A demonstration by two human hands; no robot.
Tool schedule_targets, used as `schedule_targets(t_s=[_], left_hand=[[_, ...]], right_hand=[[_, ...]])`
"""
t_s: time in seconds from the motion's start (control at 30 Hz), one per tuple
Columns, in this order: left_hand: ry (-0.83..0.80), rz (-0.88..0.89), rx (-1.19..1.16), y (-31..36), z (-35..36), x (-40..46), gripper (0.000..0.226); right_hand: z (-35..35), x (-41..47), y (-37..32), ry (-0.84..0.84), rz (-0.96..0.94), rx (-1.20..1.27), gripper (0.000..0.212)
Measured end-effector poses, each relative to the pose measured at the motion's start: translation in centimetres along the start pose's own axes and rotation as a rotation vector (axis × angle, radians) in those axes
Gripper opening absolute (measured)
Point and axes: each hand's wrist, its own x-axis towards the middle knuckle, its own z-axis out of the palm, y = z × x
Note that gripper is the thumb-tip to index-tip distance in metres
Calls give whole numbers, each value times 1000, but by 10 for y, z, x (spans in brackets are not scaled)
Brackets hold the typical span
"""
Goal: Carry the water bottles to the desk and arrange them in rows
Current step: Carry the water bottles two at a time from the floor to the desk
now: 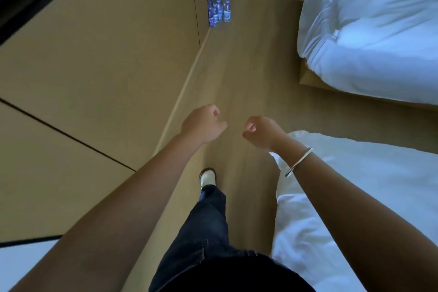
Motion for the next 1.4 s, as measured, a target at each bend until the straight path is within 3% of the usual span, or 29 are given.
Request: schedule_targets(t_s=[0.67, 1.4], left_hand=[[-93, -24, 33, 9, -104, 338, 30], [34, -104, -10, 151, -142, 715, 20]], right_hand=[[-126, 313, -70, -34, 65, 16, 30], [-337, 677, -3, -42, -20, 18, 24]])
